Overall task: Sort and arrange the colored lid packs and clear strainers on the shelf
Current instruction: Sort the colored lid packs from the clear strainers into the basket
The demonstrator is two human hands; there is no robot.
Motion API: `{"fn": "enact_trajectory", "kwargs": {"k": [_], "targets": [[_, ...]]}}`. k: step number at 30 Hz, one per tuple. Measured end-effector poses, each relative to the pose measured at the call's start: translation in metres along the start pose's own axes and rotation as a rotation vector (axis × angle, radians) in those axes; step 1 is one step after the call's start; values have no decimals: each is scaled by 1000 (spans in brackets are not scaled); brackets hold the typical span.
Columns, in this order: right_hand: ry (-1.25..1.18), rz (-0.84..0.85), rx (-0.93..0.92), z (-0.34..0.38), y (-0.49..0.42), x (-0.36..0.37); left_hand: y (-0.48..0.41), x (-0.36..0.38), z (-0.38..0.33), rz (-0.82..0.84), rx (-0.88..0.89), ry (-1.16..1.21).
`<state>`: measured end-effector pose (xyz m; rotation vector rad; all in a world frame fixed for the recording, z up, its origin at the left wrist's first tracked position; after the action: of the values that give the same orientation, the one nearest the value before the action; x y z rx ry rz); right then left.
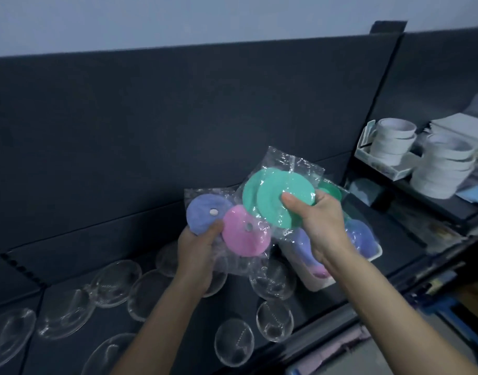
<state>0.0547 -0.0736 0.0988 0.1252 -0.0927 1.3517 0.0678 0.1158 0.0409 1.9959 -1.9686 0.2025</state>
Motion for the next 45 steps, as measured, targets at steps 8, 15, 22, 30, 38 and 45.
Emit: {"fn": "enact_trajectory", "kwargs": {"k": [8, 15, 22, 30, 38, 45], "targets": [[122, -50, -11, 9, -73, -104, -35, 75, 27, -77, -59, 18], [461, 49, 46, -15, -117, -156, -47, 126, 54, -220, -57, -183], [488, 221, 137, -37, -141, -185, -49, 139, 74, -247, 29, -651], [70, 514, 343, -51, -139, -181, -40, 151, 81, -136, -85, -525], [96, 435, 311, -57, -136, -177, -45, 150, 88, -98, -111, -473], [18, 411, 293, -52, -135, -178, -48, 155, 88, -180, -91, -275]]}}
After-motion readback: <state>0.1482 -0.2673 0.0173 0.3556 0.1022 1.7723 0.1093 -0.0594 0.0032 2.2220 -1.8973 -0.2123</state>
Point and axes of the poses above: each hand's wrist, its own y-axis away from the middle knuckle, its own x-axis out of the palm, z = x × y, the point moved 1 cm from there along -y, towards the middle knuckle, and after that the axes turned 10 degrees about z, right-handed, at the moved point
